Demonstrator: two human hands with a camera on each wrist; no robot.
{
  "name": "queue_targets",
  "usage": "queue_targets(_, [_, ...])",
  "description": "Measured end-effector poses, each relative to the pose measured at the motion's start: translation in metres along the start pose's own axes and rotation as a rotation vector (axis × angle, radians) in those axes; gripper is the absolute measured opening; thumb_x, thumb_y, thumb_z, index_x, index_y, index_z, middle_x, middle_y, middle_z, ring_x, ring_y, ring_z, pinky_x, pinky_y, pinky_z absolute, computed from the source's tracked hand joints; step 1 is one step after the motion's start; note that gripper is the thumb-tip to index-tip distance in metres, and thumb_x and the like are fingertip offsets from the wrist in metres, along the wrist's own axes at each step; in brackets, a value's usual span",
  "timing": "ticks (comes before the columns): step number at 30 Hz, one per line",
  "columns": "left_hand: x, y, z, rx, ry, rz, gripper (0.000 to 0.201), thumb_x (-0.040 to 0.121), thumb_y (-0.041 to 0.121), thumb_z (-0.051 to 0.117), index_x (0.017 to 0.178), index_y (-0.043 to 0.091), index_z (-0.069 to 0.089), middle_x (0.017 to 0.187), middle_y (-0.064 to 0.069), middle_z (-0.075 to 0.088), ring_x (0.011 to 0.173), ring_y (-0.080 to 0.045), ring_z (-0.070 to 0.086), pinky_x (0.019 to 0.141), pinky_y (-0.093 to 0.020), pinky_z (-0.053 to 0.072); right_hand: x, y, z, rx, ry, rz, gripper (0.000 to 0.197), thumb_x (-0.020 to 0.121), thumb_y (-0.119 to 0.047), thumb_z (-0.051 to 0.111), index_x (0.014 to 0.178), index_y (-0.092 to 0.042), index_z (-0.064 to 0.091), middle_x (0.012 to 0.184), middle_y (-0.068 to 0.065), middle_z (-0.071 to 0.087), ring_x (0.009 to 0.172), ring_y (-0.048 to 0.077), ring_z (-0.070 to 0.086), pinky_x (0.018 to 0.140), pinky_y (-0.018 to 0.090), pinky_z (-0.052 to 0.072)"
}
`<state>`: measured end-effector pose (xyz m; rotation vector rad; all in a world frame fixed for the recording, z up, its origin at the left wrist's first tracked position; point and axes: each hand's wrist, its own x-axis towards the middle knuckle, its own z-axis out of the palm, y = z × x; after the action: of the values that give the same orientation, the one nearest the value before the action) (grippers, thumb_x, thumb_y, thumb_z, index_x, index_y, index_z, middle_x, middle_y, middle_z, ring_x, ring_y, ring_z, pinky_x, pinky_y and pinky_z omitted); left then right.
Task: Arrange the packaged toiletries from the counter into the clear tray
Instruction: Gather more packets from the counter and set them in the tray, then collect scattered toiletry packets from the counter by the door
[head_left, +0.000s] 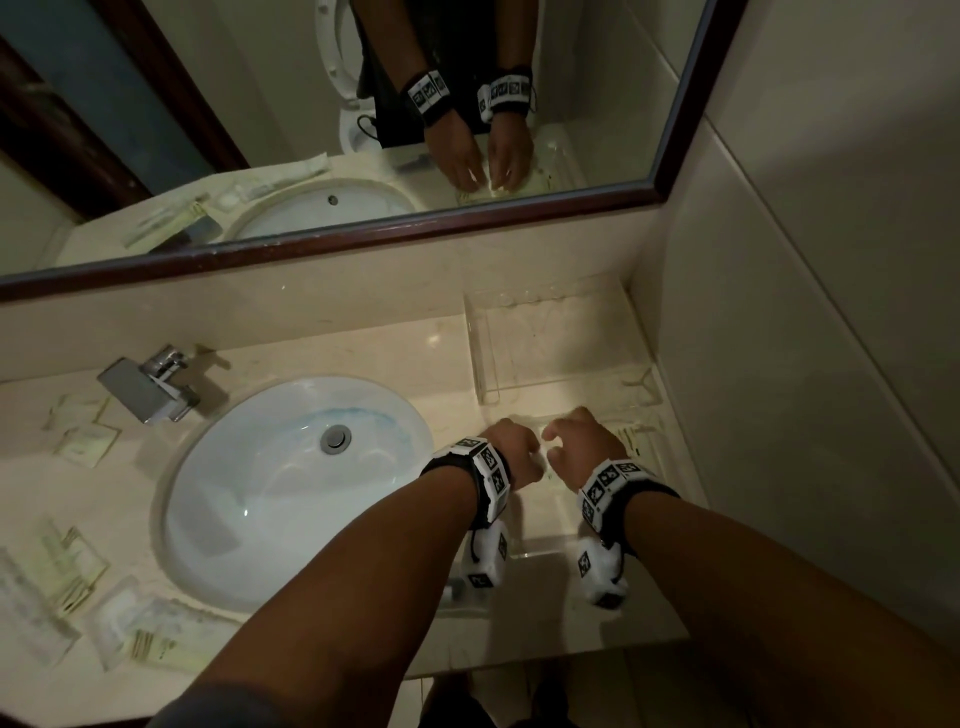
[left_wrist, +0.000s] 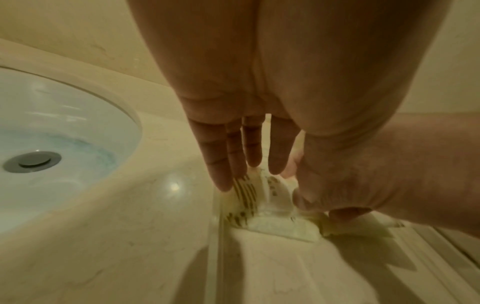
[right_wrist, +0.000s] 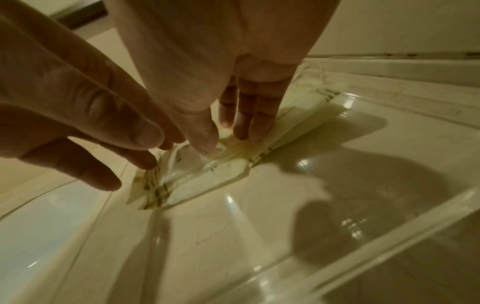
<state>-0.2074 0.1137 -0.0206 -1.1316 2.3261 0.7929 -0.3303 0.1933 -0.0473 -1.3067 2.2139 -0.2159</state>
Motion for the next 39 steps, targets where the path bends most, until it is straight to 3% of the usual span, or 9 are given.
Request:
queue_targets(3, [-0.001, 0.000, 0.006, 0.024, -0.015, -0.015, 0.038, 0.080, 0.036, 0.067, 0.114, 0.018, 0.070, 0.117, -0.009, 0.053, 0.099, -0.027, 0.063, 0.090, -0.037, 0.054, 0.001, 0.000, 0.004, -0.024, -0.089, 0.022, 0.034, 0.089, -0.024, 0.066, 0.122, -0.030, 0.064, 0.135, 0.000, 0.045, 0.105, 0.022, 0.063, 0.092, 0.031, 0.051])
queue_targets(5, [0.000, 0.000, 0.010, 0.051, -0.042, -0.012, 0.041, 0.079, 0.040, 0.068, 0.113, 0.018, 0.069, 0.116, -0.010, 0.049, 0.100, -0.029, 0.062, 0.091, -0.039, 0.054, 0.003, -0.002, 0.004, -0.033, -0.106, 0.049, 0.035, 0.087, -0.025, 0.068, 0.122, -0.029, 0.062, 0.133, 0.002, 0.045, 0.101, 0.024, 0.064, 0.089, 0.032, 0.053])
queue_targets(9, [0.001, 0.001, 0.010, 0.054, -0.081, 0.006, 0.039, 0.076, 0.044, 0.070, 0.102, 0.016, 0.072, 0.109, -0.011, 0.061, 0.096, -0.027, 0.063, 0.088, -0.039, 0.055, 0.003, -0.006, 0.001, -0.076, -0.131, 0.073, 0.035, 0.084, -0.034, 0.071, 0.116, -0.028, 0.058, 0.126, 0.005, 0.044, 0.091, 0.027, 0.064, 0.085, 0.037, 0.056])
queue_targets(11, [0.001, 0.003, 0.008, 0.042, -0.086, 0.001, 0.042, 0.076, 0.044, 0.069, 0.105, 0.014, 0.071, 0.110, -0.011, 0.062, 0.097, -0.028, 0.065, 0.088, -0.039, 0.055, 0.002, -0.007, 0.001, -0.078, -0.142, 0.075, 0.034, 0.085, -0.035, 0.070, 0.115, -0.027, 0.056, 0.124, 0.005, 0.044, 0.090, 0.028, 0.065, 0.084, 0.039, 0.056])
queue_targets(15, [-0.003, 0.007, 0.006, 0.018, -0.103, -0.035, 0.052, 0.079, 0.044, 0.067, 0.119, 0.010, 0.066, 0.119, -0.008, 0.059, 0.103, -0.028, 0.064, 0.092, -0.041, 0.054, 0.001, -0.005, 0.002, -0.079, -0.162, 0.075, 0.038, 0.085, -0.031, 0.070, 0.120, -0.028, 0.056, 0.126, 0.006, 0.049, 0.095, 0.027, 0.065, 0.085, 0.037, 0.055])
queue_targets(21, [-0.013, 0.015, 0.004, 0.091, -0.153, -0.038, 0.046, 0.083, 0.050, 0.058, 0.110, 0.015, 0.066, 0.109, -0.009, 0.054, 0.092, -0.029, 0.061, 0.087, -0.043, 0.054, -0.003, -0.006, 0.002, -0.073, -0.161, 0.081, 0.039, 0.087, -0.029, 0.069, 0.124, -0.028, 0.056, 0.128, 0.006, 0.051, 0.103, 0.026, 0.062, 0.087, 0.032, 0.052])
queue_targets(24, [-0.016, 0.017, -0.002, 0.043, -0.099, -0.068, 0.046, 0.083, 0.048, 0.060, 0.110, 0.011, 0.068, 0.112, -0.012, 0.060, 0.096, -0.030, 0.063, 0.088, -0.042, 0.055, -0.005, -0.010, -0.007, -0.107, -0.191, 0.078, 0.043, 0.086, -0.039, 0.068, 0.126, -0.028, 0.055, 0.131, 0.004, 0.050, 0.106, 0.025, 0.062, 0.090, 0.034, 0.052])
queue_targets(28, [-0.028, 0.008, -0.019, -0.036, 0.023, -0.096, 0.050, 0.089, 0.038, 0.062, 0.127, 0.006, 0.062, 0.128, -0.013, 0.061, 0.114, -0.030, 0.060, 0.097, -0.038, 0.051, -0.009, -0.016, -0.032, -0.158, -0.190, 0.065, 0.053, 0.086, -0.051, 0.062, 0.133, -0.028, 0.052, 0.136, 0.004, 0.045, 0.116, 0.024, 0.058, 0.097, 0.036, 0.049])
queue_targets(39, [-0.095, -0.031, -0.074, -0.056, 0.205, -0.221, 0.043, 0.091, 0.036, 0.061, 0.123, 0.007, 0.065, 0.129, -0.012, 0.062, 0.117, -0.030, 0.058, 0.099, -0.037, 0.049, -0.022, -0.087, -0.082, -0.154, -0.108, -0.096, 0.051, 0.087, -0.050, 0.059, 0.130, -0.023, 0.058, 0.132, 0.007, 0.054, 0.113, 0.026, 0.059, 0.096, 0.039, 0.051])
